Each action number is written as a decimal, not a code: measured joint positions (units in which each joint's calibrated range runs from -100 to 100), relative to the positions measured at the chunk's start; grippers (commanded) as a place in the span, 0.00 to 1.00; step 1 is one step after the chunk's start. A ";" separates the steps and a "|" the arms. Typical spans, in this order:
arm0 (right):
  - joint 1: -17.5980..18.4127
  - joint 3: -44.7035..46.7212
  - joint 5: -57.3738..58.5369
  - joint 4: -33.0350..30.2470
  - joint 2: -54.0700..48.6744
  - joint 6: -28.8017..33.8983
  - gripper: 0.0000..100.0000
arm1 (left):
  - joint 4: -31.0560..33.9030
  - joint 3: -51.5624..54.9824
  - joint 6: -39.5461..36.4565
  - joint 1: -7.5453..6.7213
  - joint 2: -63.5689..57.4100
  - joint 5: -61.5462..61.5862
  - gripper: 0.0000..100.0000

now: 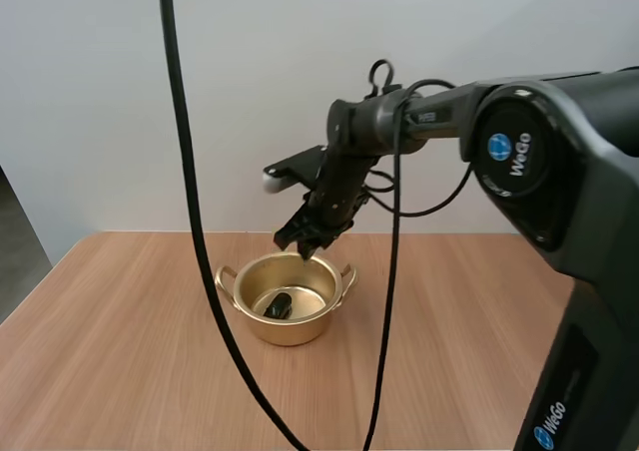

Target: Open the pot, put the car inside, and close it

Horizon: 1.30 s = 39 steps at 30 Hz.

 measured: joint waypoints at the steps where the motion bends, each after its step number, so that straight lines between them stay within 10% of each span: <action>1: -1.20 0.00 -0.75 0.47 -1.79 0.11 0.00 | -0.30 0.00 0.00 0.00 0.60 0.00 0.00; 14: -14.89 -0.11 -2.95 8.37 -17.95 -3.68 0.00 | -1.54 14.39 1.96 0.00 4.89 -0.02 0.00; 39: -15.21 -0.11 -4.99 10.44 -21.81 -0.98 0.00 | -0.39 59.42 6.40 0.00 17.41 -19.94 0.00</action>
